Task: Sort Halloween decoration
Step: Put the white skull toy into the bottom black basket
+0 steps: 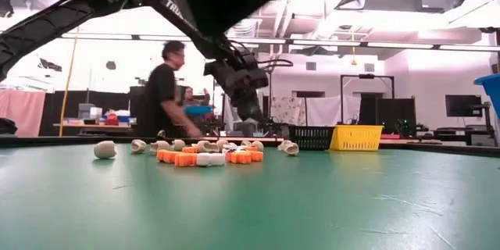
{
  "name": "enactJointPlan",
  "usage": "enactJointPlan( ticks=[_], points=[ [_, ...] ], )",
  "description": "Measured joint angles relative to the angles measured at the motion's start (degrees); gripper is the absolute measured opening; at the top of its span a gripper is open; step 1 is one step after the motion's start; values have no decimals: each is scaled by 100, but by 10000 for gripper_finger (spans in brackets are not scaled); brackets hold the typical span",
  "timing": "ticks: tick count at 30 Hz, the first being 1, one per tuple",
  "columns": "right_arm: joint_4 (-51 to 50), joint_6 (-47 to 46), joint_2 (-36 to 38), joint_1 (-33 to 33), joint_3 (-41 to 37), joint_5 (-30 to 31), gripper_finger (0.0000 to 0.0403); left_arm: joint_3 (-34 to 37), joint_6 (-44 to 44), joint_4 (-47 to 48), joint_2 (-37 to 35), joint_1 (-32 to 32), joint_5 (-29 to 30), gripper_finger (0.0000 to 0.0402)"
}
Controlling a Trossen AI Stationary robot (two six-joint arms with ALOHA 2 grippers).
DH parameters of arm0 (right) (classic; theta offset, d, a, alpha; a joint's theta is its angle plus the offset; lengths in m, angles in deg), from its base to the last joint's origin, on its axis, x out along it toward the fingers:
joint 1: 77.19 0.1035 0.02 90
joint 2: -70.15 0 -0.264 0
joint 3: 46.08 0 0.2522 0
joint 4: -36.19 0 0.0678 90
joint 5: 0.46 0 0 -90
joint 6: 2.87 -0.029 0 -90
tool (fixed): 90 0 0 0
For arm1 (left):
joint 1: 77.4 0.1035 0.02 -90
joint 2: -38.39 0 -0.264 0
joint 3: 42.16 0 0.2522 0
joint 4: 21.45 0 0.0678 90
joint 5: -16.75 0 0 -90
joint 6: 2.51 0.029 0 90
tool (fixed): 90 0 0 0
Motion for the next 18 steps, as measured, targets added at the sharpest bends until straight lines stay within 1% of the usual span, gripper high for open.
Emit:
enactJointPlan(
  ticks=[4, 5, 7, 9, 12, 15, 18],
  points=[
    [-76, -80, 0, 38, 0, 42, 108, -222, -39, 852, 0, -20, -648, 0],
    [-217, -145, -2, 44, 0, 147, 108, -253, 28, 1114, -14, -54, -768, 0],
    [-609, -235, 5, 87, -104, 348, 108, -265, 373, 1854, -78, -138, -964, 0],
    [-955, -310, 17, 197, -408, 789, 107, -265, 864, 2573, -234, -249, -1153, 0],
    [-901, -392, 111, 466, -1162, 1468, 107, -270, 1661, 3625, -631, -479, -1539, 0],
    [-301, -697, 483, 673, -2126, 1615, 107, -270, 2203, 4210, -1177, -735, -1819, 0],
    [828, -1054, 1046, 729, -3378, 1675, 107, -267, 2358, 4295, -1943, -999, -2049, 0]
  ],
)
